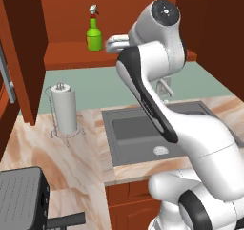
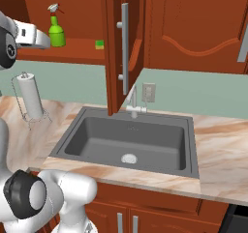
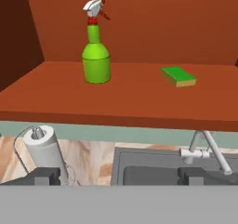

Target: Locate and retrieve the spray and sponge from the cabinet. Place them next to the sink.

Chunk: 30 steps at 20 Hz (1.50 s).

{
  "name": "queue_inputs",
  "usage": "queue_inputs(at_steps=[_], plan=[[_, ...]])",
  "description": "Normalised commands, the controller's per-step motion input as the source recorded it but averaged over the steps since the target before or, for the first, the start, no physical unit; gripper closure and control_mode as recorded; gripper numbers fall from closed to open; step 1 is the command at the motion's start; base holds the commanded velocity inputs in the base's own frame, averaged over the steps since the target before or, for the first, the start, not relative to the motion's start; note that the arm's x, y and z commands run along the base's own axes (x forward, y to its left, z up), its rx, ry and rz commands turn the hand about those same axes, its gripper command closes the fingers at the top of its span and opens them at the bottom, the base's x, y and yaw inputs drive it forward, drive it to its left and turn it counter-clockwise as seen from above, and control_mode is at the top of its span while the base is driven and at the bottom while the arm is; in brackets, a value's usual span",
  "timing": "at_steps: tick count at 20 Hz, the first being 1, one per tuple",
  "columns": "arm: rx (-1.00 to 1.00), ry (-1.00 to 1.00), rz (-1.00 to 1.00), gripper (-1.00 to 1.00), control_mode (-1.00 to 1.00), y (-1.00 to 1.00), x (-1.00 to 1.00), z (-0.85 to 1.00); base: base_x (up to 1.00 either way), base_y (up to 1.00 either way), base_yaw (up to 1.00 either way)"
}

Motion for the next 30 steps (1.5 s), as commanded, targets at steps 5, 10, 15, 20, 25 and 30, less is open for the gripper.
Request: queue_inputs(at_steps=[5,10,15,20,25,30], plan=[[-0.06,-0.1,0.1,-1.0,-1.0,0.34,0.31,-0.01,0.0,0.0,0.0],[-0.03,0.01,0.07,-1.0,-1.0,0.26,0.34,0.15,0.0,0.0,0.0],[-0.06,0.04,0.01,-1.0,-1.0,0.19,0.36,0.21,0.0,0.0,0.0],[-0.05,0.09,-0.03,-1.0,-1.0,0.01,0.35,0.06,0.0,0.0,0.0],[0.03,0.06,0.0,-1.0,-1.0,-0.02,0.53,0.0,0.0,0.0,0.0],[0.06,-0.05,0.01,-1.0,-1.0,0.0,0.47,-0.1,0.0,0.0,0.0]])
